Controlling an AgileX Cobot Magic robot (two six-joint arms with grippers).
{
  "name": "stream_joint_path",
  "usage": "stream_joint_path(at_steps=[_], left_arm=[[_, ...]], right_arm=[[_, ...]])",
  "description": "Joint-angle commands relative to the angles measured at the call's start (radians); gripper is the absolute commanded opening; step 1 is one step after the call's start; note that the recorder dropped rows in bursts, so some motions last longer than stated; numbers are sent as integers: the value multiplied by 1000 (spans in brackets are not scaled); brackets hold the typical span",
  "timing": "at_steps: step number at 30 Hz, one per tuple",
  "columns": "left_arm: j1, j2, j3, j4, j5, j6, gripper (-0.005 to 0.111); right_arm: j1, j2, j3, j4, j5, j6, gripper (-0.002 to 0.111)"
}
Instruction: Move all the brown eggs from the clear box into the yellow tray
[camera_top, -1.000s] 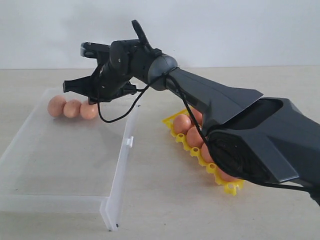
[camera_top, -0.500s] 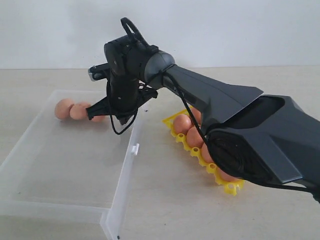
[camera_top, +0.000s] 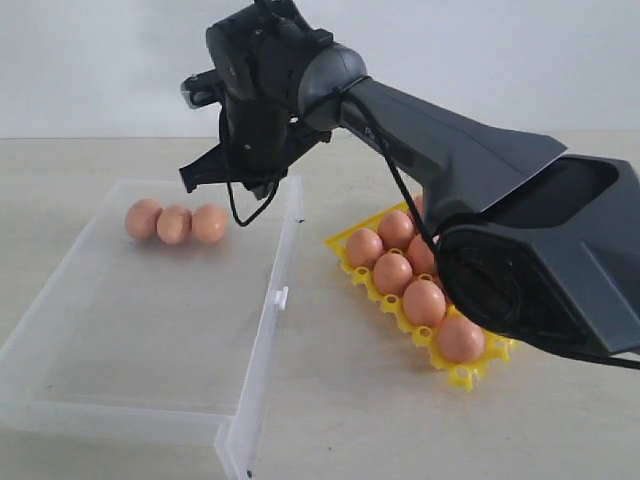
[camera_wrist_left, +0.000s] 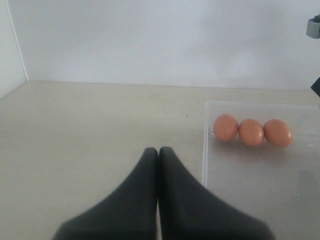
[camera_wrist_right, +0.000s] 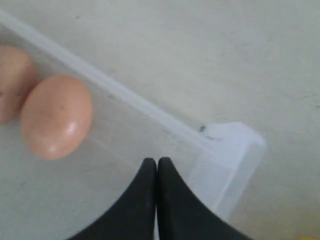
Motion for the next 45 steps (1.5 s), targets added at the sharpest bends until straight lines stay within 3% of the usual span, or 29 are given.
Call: stream_joint_path(at_steps=[1, 9, 37, 39, 40, 41, 42, 44, 45], left_arm=[[-3, -3, -4, -5, -1, 1, -4], [-3, -3, -4, -5, -1, 1, -4], [-5, -3, -4, -5, -1, 1, -4], [-5, -3, -4, -5, -1, 1, -4], [-5, -3, -4, -5, -1, 1, -4], [-5, -3, -4, -5, -1, 1, -4], [-5, -3, -4, -5, -1, 1, -4], [-5, -3, -4, -5, -1, 1, -4], [-5, -3, -4, -5, -1, 1, -4]], right_arm=[[46, -13, -2, 98, -28, -39, 0], [72, 22, -2, 94, -260, 52, 0], [63, 77, -2, 175, -357, 19, 0], [63, 77, -2, 179, -366, 7, 13], [63, 74, -2, 179, -351, 7, 31], [63, 72, -2, 179, -340, 7, 39], [63, 72, -2, 179, -323, -5, 61], [63, 72, -2, 171, -309, -3, 74], [63, 72, -2, 171, -305, 6, 72]])
